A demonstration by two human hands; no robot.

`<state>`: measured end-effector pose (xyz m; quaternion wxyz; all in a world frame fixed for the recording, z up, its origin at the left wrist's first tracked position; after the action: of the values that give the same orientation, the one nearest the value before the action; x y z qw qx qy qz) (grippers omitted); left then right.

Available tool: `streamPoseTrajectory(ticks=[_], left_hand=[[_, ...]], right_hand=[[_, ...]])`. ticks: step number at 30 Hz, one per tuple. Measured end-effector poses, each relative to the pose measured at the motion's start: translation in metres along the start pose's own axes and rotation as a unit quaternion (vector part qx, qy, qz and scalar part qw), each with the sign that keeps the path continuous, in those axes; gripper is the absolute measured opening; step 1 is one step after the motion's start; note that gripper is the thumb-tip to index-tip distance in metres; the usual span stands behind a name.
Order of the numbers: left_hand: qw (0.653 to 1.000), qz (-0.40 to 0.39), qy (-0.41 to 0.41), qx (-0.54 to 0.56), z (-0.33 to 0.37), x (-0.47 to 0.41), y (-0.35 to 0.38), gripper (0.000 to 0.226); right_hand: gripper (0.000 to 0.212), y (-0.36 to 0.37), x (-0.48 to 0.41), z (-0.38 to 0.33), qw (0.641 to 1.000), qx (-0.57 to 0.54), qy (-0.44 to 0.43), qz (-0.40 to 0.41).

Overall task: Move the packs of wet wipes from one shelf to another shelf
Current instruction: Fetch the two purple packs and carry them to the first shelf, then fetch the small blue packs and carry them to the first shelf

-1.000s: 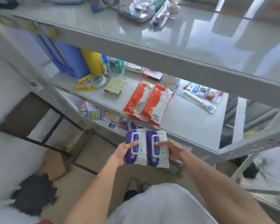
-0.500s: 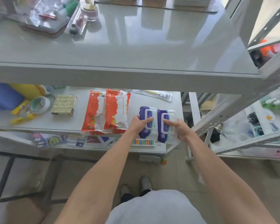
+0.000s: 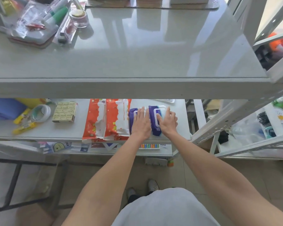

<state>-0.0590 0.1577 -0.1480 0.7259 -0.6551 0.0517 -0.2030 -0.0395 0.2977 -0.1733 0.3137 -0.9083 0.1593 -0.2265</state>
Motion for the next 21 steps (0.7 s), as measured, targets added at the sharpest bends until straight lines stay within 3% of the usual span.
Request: streamPoseTrajectory(ticks=[2, 6, 10, 12, 16, 19, 21], left_hand=[[0.998, -0.05, 0.001, -0.023, -0.006, 0.001, 0.017, 0.083], [0.998, -0.062, -0.009, -0.015, -0.007, 0.001, 0.017, 0.082], [0.993, 0.071, -0.011, 0.091, 0.016, 0.009, -0.022, 0.038], [0.99, 0.069, 0.033, 0.118, 0.042, 0.016, -0.027, 0.026], [0.975, -0.077, 0.136, 0.156, 0.096, 0.037, -0.008, 0.017], [0.94, -0.224, 0.224, 0.131, 0.138, 0.066, 0.024, 0.02], [0.915, -0.275, 0.271, 0.118, 0.164, 0.09, 0.039, 0.023]], right_hand=[[0.072, 0.01, 0.001, -0.006, 1.0, 0.023, -0.008, 0.001], [0.07, 0.016, 0.001, -0.01, 0.999, 0.028, -0.004, -0.027], [0.052, -0.002, 0.019, 0.004, 1.0, 0.007, 0.016, 0.01], [0.042, -0.015, 0.034, 0.016, 0.998, -0.024, 0.029, 0.056], [0.028, -0.048, 0.068, 0.053, 0.984, -0.119, 0.068, 0.113], [0.024, -0.074, 0.099, 0.085, 0.978, -0.151, 0.097, 0.107], [0.024, -0.09, 0.128, 0.117, 0.967, -0.176, 0.14, 0.124]])
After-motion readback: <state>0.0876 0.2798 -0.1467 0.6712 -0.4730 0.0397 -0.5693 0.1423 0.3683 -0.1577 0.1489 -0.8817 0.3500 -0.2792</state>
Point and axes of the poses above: each hand's wrist, its own x-axis away from the middle knuckle, its own y-axis out of the palm, z = x × y, the point moved 9 cm from there along -x, towards the middle knuckle, and after that the axes turned 8 degrees about -x, right-handed, at the moved point
